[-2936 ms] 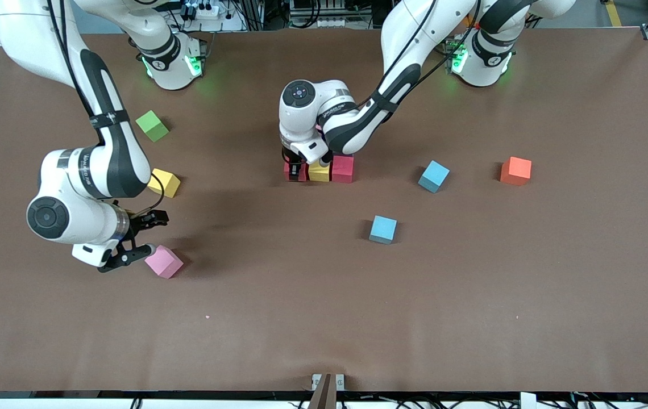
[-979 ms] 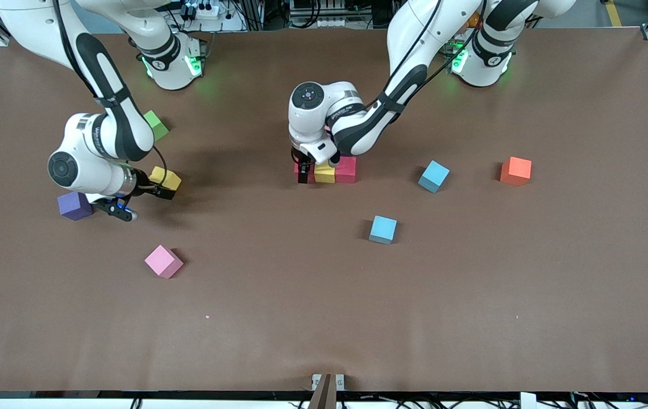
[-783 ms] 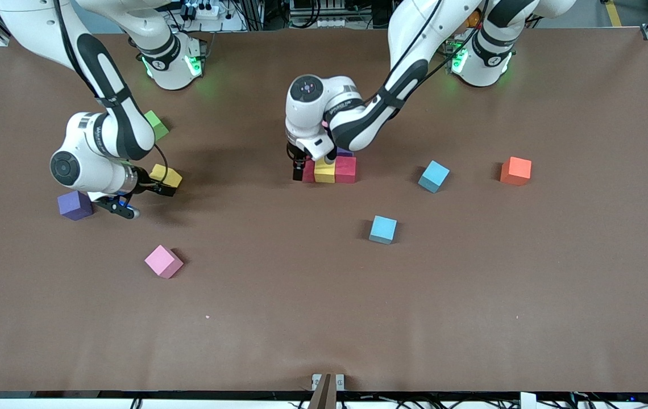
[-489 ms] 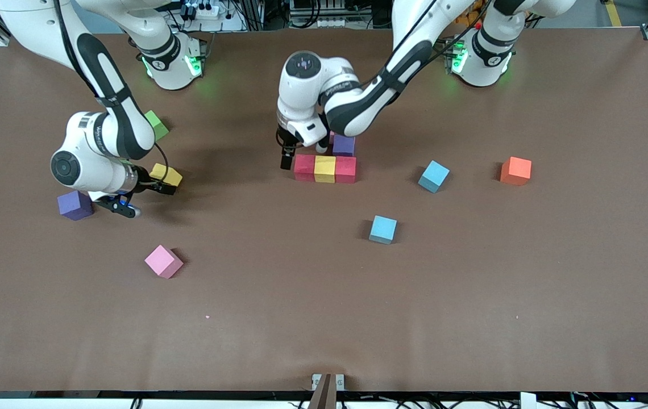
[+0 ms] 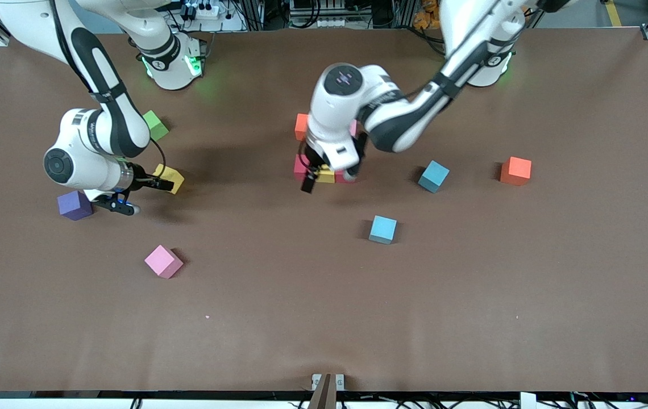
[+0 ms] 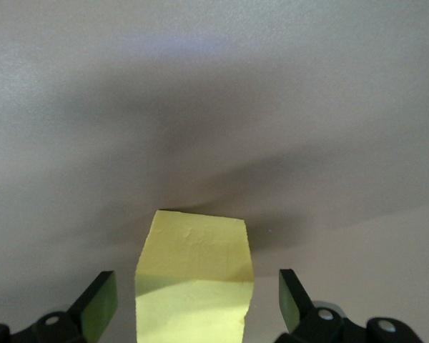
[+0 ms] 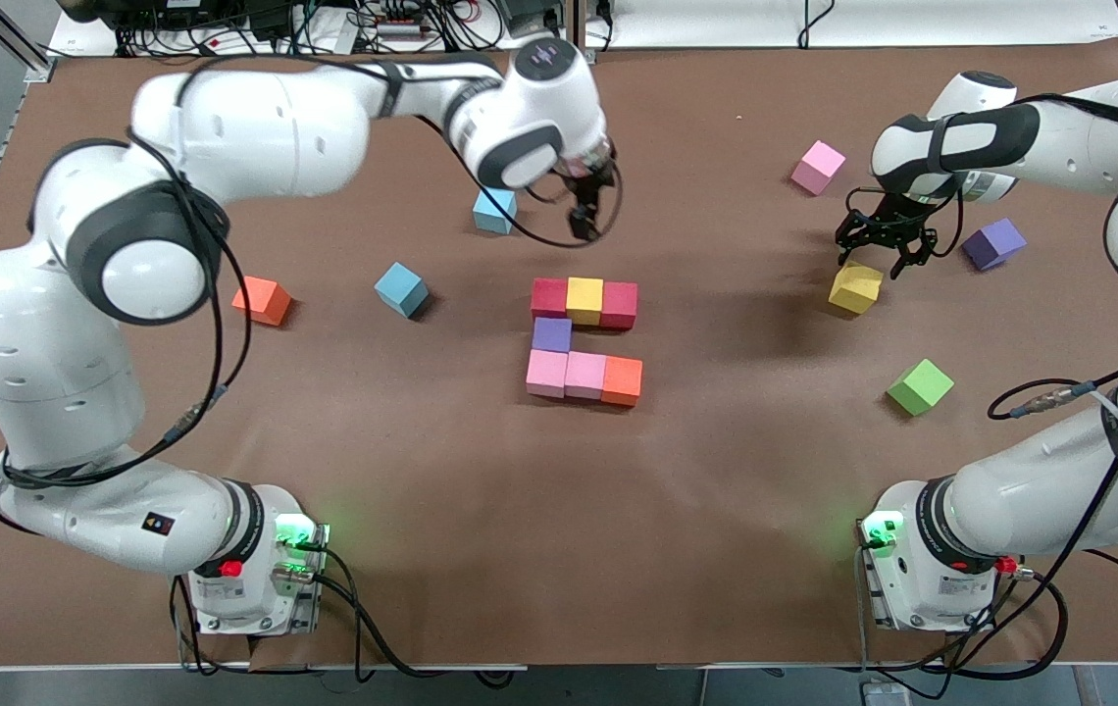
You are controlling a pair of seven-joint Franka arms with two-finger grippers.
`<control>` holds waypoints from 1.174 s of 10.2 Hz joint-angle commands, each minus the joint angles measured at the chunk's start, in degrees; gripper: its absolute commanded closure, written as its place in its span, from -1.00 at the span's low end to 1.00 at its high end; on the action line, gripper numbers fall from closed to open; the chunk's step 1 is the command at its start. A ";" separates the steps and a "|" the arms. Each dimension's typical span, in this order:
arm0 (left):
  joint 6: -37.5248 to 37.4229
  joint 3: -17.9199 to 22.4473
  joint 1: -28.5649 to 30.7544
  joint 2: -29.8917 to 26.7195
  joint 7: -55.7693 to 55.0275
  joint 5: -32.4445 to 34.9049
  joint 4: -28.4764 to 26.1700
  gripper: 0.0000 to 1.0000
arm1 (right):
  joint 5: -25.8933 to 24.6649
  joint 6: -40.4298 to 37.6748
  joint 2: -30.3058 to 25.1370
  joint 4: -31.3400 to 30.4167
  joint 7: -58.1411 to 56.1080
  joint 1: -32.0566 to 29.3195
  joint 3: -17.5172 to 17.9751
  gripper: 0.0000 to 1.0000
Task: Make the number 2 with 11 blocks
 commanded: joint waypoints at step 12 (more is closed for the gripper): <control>-5.82 12.01 2.13 6.12 79.47 1.76 3.61 -1.00 | 4.64 -0.12 3.04 -0.59 -2.25 0.96 0.83 0.71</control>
